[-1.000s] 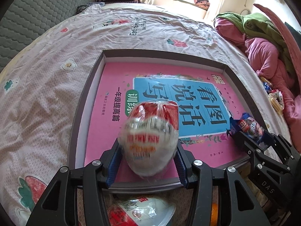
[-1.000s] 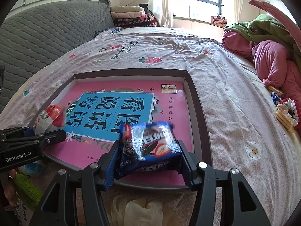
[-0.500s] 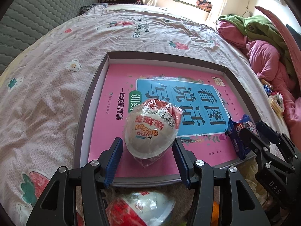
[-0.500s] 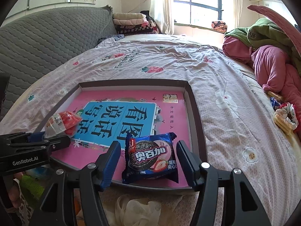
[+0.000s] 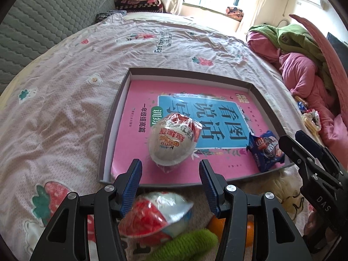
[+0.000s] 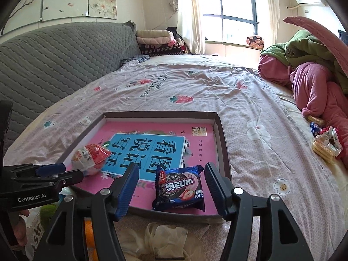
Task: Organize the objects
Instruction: 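Open the right tool dropping the packet while the left tool releases the egg in the tray, then withdraw both tools from the tray toward the remaining objects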
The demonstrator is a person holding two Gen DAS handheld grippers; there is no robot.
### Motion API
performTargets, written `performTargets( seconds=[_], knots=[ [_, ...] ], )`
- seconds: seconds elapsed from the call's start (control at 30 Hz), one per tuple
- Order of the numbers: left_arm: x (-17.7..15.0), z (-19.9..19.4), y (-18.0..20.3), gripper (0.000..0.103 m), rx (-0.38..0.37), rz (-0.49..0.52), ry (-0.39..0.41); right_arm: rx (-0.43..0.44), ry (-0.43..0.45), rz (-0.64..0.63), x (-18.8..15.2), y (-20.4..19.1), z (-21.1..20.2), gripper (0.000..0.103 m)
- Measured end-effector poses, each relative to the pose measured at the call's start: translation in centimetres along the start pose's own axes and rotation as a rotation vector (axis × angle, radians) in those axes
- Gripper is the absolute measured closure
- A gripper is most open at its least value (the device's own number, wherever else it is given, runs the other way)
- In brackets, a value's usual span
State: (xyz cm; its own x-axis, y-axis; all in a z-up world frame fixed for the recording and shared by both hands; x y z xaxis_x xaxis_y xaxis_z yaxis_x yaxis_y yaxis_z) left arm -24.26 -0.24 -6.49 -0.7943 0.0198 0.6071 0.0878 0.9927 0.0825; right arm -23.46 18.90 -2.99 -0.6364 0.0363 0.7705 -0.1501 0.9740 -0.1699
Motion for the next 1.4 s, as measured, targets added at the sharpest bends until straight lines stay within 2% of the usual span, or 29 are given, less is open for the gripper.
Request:
performTargets(
  seconds=[0.63, 1.4],
  knots=[
    [-2.5, -4.6, 1.2, 0.047, 0.008, 0.011, 0.063, 0.073, 0.031, -0.052, -1.7, -2.3, -3.8, 0.040],
    [-6.8, -6.5, 0.9, 0.047, 0.028, 0.034, 0.032, 0.029, 0.080, -0.090, -4.2, -2.2, -7.3, 0.039]
  ],
)
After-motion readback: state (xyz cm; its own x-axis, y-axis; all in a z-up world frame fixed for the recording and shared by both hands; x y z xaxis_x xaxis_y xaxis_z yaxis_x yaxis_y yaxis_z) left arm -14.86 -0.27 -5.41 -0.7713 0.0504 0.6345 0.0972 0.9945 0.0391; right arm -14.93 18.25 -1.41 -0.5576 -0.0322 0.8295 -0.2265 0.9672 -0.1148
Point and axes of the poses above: each gripper's, at about its wrist camera, not at the fingertips, and z roughly the way its jaws point, y to its right, x to its top, the point moved 8 cm from there along z, roughly the way its jaws point, and after that the axes turned 8 degrees about z, right-handed, at the moved point
